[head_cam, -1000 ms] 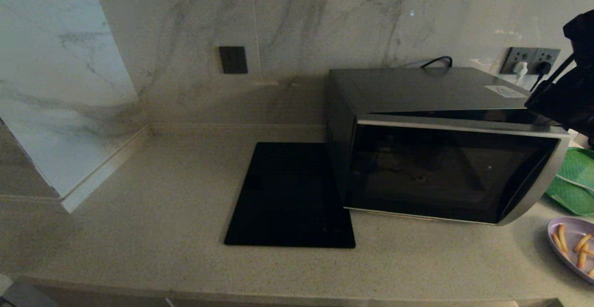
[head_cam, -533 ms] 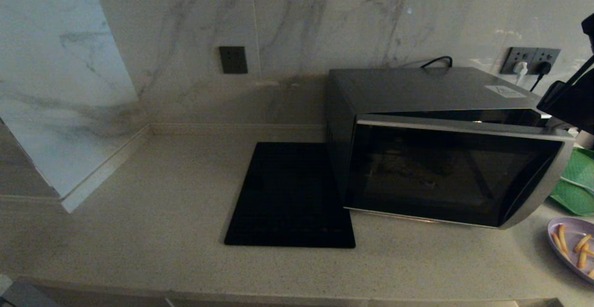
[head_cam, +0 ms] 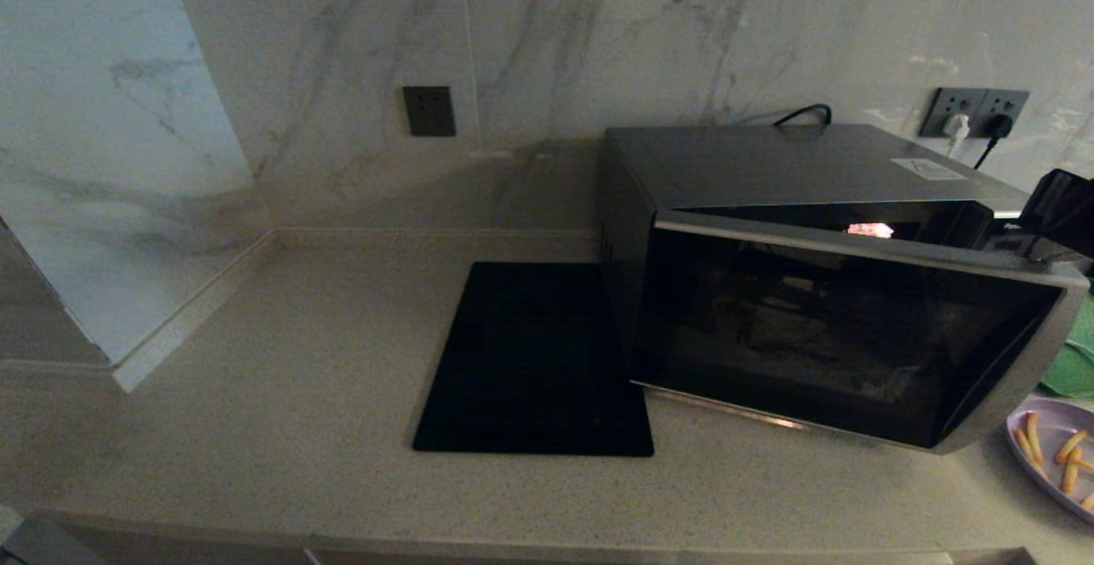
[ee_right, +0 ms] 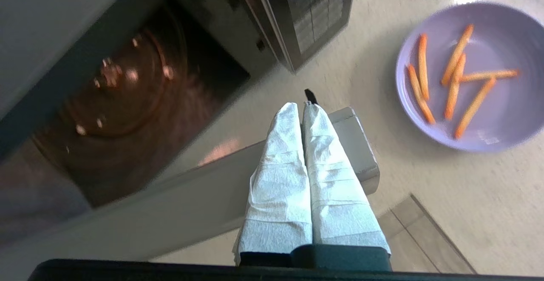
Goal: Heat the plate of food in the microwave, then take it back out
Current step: Open the microwave oven
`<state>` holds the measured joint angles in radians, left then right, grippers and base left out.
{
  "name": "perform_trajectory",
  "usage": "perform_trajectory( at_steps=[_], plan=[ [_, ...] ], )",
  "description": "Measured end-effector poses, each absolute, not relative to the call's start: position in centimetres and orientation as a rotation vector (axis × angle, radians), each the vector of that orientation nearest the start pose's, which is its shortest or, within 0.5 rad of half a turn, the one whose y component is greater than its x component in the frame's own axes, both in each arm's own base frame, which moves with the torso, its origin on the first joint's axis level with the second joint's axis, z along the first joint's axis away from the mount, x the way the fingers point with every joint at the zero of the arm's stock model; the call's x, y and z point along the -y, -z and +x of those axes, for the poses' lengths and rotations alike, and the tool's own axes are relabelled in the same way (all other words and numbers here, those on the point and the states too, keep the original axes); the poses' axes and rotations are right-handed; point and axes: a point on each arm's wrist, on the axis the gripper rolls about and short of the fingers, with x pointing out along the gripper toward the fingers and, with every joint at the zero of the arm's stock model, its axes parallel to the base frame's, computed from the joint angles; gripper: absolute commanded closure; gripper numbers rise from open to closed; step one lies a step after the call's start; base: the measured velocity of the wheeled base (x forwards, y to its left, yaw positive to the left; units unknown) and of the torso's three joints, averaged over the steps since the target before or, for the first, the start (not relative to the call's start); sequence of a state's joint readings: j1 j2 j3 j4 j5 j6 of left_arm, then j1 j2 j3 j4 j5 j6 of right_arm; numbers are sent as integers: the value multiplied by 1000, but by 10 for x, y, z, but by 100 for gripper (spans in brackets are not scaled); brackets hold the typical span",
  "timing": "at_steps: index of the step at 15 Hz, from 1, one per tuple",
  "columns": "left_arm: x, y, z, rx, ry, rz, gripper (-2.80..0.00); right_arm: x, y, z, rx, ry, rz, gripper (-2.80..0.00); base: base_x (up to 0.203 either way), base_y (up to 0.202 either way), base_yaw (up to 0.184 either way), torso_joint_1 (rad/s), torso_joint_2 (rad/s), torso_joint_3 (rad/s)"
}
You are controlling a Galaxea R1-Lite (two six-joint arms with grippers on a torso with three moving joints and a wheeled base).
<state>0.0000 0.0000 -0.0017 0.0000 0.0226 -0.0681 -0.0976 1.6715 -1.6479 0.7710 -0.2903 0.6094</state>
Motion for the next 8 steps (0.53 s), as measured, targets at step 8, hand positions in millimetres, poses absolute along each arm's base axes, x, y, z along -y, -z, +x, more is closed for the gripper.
perform_trajectory(
  at_steps=[8],
  plan=[
    [-1,-76,-23,2,-22,-68,0,14,-293,218,-947,436,534,0,0,0,0,0,0,0]
  ],
)
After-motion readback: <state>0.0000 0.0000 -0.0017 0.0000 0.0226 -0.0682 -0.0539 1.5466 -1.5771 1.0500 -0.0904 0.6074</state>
